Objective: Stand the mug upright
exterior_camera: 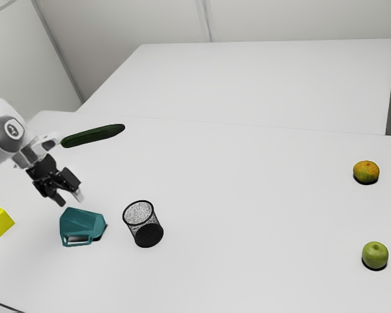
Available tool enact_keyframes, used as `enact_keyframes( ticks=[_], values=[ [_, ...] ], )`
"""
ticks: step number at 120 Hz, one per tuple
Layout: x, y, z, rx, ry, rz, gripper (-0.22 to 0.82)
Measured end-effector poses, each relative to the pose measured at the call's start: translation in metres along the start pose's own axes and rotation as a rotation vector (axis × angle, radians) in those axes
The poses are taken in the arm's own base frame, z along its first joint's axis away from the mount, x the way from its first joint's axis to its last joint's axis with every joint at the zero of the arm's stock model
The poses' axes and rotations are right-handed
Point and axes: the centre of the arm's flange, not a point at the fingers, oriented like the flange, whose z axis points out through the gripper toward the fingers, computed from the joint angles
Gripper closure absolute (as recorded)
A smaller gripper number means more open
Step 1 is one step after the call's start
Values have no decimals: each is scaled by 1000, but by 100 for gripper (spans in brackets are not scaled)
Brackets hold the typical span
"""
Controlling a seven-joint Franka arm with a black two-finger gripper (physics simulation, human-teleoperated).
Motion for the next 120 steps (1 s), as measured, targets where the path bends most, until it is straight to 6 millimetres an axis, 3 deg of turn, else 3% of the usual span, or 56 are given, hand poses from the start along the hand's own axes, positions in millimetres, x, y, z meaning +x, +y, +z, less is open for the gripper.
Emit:
enact_keyframes(
  ticks=[59, 120],
  values=[
    [-16, -32, 14, 9, 16, 44, 0],
    [-41, -54, 44, -194, 121, -31, 0]
  ],
)
